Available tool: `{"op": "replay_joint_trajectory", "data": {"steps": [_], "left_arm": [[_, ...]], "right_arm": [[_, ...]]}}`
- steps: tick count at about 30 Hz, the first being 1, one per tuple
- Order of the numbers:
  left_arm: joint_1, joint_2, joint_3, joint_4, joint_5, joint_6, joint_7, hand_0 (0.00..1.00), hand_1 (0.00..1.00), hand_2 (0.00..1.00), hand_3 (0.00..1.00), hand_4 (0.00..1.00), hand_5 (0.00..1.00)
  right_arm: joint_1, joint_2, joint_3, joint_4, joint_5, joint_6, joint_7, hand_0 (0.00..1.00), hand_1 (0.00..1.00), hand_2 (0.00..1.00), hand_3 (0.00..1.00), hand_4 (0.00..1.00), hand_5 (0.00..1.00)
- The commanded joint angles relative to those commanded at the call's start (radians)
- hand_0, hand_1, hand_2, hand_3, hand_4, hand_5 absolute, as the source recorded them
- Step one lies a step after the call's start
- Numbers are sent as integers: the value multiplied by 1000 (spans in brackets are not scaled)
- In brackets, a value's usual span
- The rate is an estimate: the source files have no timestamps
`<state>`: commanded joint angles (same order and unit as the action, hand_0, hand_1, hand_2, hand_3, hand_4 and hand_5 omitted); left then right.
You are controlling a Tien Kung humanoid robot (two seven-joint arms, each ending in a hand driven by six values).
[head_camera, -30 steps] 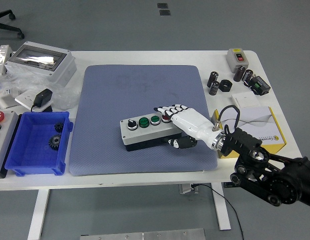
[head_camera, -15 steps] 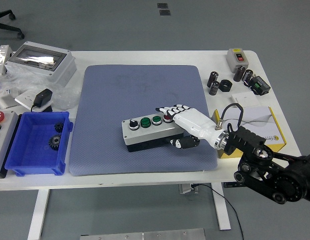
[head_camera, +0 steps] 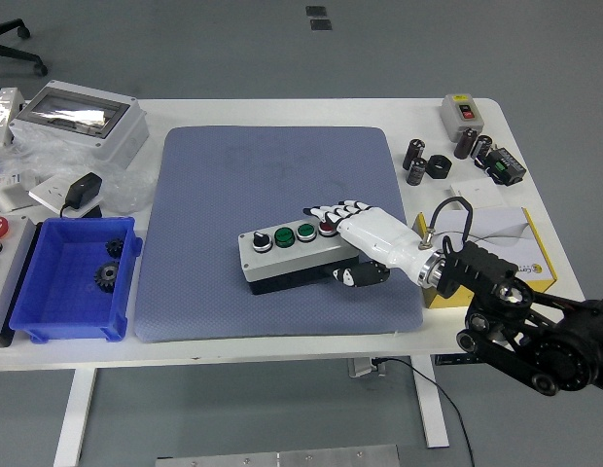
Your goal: Pick up the button,place it on the desk,press the button,press the button
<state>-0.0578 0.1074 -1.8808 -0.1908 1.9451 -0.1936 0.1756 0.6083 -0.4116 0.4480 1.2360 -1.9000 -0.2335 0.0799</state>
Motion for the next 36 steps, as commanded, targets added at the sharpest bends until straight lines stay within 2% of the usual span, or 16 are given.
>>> {"op": "replay_joint_trajectory", "data": {"steps": [8,9,11,24,26,27,33,36], "left_arm": [[-1,11,-4,-15,13,-11,29,650,566,515,574,478,2],[-1,12,-7,-16,17,-12,30,651,567,515,575,485,2],[-1,14,-11,-16,26,-15,29,651,567,515,575,485,2],[-1,9,-1,-20,20,-17,36,653,564,516,577,483,2],[0,9,1,-22,19,-19,40,653,564,516,577,483,2],[0,9,1,-23,20,-19,41,652,560,513,576,471,2],[-3,10,-5,-23,29,-27,38,653,560,512,576,464,2],[-6,10,-12,-22,37,-27,30,653,560,512,576,464,2]], "right_arm": [[-5,-7,-6,11,5,12,-12,998,998,998,998,665,2],[-6,-9,-6,13,10,15,-13,998,998,998,998,709,2],[-8,-14,-5,19,26,22,-16,998,998,998,998,709,2],[-18,-41,43,54,138,97,-13,998,998,998,998,761,2],[-15,-49,47,69,173,120,-10,998,998,998,998,761,2],[-14,-52,48,73,187,129,-9,998,998,998,998,822,39],[6,-62,52,78,331,227,9,998,998,998,998,835,50],[16,-54,60,65,398,251,12,998,998,998,998,835,50]]}}
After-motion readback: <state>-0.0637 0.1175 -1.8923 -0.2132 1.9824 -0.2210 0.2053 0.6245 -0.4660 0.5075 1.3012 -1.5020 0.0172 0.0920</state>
